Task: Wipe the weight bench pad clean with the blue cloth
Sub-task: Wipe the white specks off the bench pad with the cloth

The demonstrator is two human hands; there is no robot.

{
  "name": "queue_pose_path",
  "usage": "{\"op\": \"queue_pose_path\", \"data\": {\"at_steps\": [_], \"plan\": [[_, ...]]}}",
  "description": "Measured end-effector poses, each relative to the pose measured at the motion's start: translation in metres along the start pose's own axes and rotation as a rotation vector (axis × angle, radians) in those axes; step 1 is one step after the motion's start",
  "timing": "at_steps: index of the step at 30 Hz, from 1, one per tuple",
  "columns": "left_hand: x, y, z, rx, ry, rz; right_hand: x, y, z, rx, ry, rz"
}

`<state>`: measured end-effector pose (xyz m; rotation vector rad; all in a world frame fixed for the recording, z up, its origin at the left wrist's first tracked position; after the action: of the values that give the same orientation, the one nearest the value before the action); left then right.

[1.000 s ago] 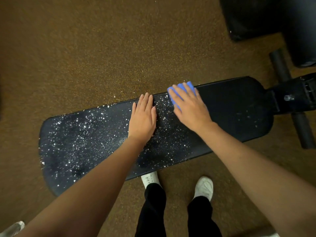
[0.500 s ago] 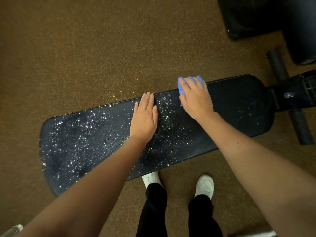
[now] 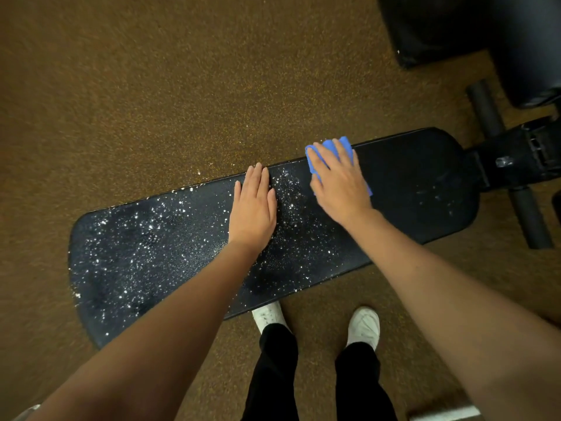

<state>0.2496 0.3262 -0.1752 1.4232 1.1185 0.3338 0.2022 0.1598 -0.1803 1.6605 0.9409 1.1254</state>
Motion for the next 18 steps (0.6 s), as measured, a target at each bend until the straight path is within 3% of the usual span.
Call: {"op": "queue_pose_path", "data": {"at_steps": [2,7,12,18], "plan": [[-0.001,-0.002,0.000,-0.007,0.005,0.002,0.023,-0.004,-0.001,0.029,-0.006,0.025],[-0.003,0.000,0.000,0.004,0.021,-0.032,0.005,0.002,-0.002,0.057,0.247,-0.042],[0.003,0.003,0.000,0.014,-0.016,-0.044,0.003,0.004,-0.005,-0.014,-0.091,0.024],[0.007,0.004,0.000,0.016,-0.033,-0.041,0.046,-0.004,0.001,0.095,0.069,0.023]]}}
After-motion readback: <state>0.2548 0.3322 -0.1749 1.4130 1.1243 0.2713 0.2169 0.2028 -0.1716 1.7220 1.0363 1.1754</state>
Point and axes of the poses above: each hand's wrist, its own z-axis towards the middle knuckle, its own y-axis out of the back of the hand, x = y × z, the point moved 2 cm from there along z, towards the middle knuckle, and after that the axes turned 3 degrees about -y, right-handed, at the moved point
